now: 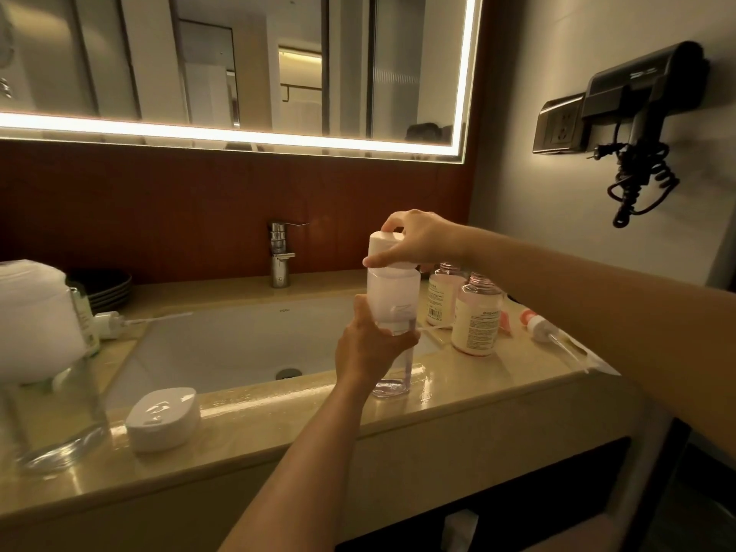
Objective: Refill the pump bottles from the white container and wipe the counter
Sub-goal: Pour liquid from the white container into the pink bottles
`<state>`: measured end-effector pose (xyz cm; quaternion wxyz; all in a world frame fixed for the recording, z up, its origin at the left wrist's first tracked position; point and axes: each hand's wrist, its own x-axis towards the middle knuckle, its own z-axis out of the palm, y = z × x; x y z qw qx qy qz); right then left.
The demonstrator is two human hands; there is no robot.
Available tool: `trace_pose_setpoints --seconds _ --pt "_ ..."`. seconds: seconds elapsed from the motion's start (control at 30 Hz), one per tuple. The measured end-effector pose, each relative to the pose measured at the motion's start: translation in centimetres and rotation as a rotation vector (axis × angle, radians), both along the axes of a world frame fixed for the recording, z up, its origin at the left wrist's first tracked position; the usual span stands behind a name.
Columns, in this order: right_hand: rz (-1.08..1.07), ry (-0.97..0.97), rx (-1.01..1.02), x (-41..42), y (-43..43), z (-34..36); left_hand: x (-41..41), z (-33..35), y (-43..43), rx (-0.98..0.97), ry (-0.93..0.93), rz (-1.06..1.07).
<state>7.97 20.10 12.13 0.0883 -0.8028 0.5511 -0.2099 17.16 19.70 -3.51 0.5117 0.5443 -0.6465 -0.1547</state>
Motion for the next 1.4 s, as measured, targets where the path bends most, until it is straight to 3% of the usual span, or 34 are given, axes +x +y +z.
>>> trace_pose_setpoints --seconds 0.13,0.27,0.37,0.57,0.83,0.9,1.07,1.2,1.4 --pt "-0.039 -0.296 -0.106 -1.3 -0.6 -0.5 0.0 -0.1 -0.1 -0.002 -0.002 0.001" --pt "-0.293 -0.363 -0.234 -3.9 -2.2 -2.9 0.0 -0.3 -0.3 -0.027 -0.008 0.011" --pt "-0.429 -0.258 -0.106 -5.5 -2.5 -6.8 -0.1 -0.4 -0.3 -0.037 -0.006 0.013" --pt "-0.367 -0.016 0.101 -5.8 -2.4 -16.3 -0.3 -0.6 -0.5 -0.033 -0.019 0.038" --pt "-0.394 0.151 -0.006 -5.4 -2.5 -18.4 -0.6 -0.8 -0.7 -0.051 -0.007 0.060" --pt "-0.413 0.083 -0.136 -6.2 -2.5 -18.5 -0.6 -0.8 -0.8 -0.052 -0.011 0.072" --pt "-0.545 -0.415 -0.518 -8.6 -2.9 -18.2 -1.1 -0.8 -0.9 -0.062 -0.024 0.114" --pt "-0.654 -0.474 -0.394 -10.1 -4.2 -17.8 -1.4 -0.7 -1.2 -0.068 -0.026 0.138" --pt "-0.571 -0.694 -0.195 -10.8 -6.7 -16.7 -2.1 -0.8 -2.2 -0.061 -0.014 0.187"
